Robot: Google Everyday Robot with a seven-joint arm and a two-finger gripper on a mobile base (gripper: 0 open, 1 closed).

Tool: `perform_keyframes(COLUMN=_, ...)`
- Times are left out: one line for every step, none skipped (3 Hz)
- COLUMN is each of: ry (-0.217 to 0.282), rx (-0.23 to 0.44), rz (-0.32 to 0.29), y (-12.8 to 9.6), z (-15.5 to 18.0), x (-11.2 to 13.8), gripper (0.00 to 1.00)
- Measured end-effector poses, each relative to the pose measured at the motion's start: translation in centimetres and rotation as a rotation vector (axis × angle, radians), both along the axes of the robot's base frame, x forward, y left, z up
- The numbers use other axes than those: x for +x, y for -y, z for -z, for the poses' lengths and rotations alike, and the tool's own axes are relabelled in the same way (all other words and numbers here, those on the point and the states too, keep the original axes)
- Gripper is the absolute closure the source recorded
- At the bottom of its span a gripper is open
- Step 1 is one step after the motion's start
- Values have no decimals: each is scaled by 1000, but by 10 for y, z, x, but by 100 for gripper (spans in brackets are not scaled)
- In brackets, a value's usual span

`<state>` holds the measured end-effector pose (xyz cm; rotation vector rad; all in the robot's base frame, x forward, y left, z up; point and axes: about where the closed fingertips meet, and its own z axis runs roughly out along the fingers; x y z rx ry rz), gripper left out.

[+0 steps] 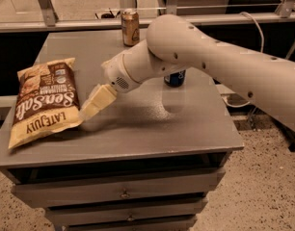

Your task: Move brown chip bag near orange can

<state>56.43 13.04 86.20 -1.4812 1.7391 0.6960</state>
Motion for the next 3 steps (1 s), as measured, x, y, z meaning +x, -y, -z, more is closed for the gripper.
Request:
perform_keyframes(ry=-57, rx=16, rz=-28, y=-27, z=9, x=-11, gripper=0)
perform_keyframes(ry=-111, rx=27, rz=-60, y=-51, z=18, x=-24, gripper=22)
perform_keyframes(ry=-125, rx=31, rz=-54, y=-56, z=19, x=-28, gripper=53)
